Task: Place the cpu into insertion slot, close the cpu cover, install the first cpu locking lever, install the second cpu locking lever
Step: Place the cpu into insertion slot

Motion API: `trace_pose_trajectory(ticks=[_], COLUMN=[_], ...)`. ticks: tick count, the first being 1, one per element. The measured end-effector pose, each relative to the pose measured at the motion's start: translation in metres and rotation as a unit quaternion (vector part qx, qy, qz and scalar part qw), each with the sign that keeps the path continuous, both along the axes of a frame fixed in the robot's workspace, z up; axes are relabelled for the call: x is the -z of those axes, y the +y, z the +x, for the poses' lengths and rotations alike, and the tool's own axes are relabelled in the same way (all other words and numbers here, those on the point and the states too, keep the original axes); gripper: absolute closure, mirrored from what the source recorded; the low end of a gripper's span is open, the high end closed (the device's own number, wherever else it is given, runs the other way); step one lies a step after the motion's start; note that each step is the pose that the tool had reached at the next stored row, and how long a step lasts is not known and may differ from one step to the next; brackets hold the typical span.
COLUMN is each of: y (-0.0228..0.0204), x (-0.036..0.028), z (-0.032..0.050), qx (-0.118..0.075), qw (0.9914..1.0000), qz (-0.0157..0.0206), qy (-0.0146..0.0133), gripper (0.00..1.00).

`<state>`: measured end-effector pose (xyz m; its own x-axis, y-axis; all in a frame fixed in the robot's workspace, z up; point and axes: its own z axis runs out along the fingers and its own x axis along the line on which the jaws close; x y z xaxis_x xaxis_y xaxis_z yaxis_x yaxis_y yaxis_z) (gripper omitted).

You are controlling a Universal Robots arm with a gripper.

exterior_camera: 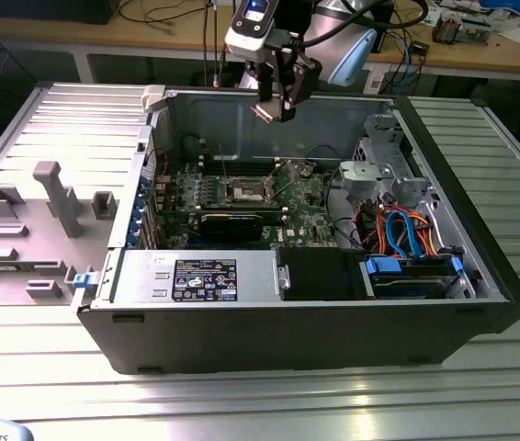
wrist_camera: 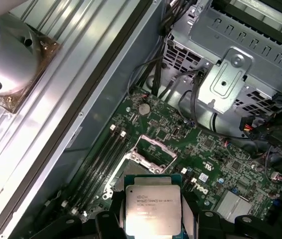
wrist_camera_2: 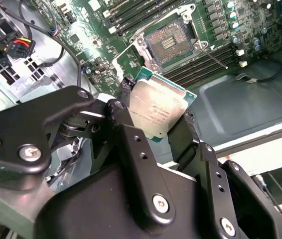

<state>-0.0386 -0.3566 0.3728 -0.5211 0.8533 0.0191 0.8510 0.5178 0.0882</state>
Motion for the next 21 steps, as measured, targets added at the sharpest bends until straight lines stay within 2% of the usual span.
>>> trace_pose_trajectory(ticks=[6, 9, 14, 21], y=[0.0000, 0.0000, 0.0000, 0.0000], x=[0.0001, 0.0002, 0.0002, 0.0002], z=[0.0000, 0.0000, 0.0000, 0.0000], qx=[0.030, 0.059, 0.078, 0.091], qw=[0.99954, 0.99828, 0.99698, 0.99581], qz=[0.0000, 0.0000, 0.0000, 0.0000], qy=[0.0000, 0.0000, 0.0000, 0.0000], gripper=[0.46, 0.46, 0.46, 0.46])
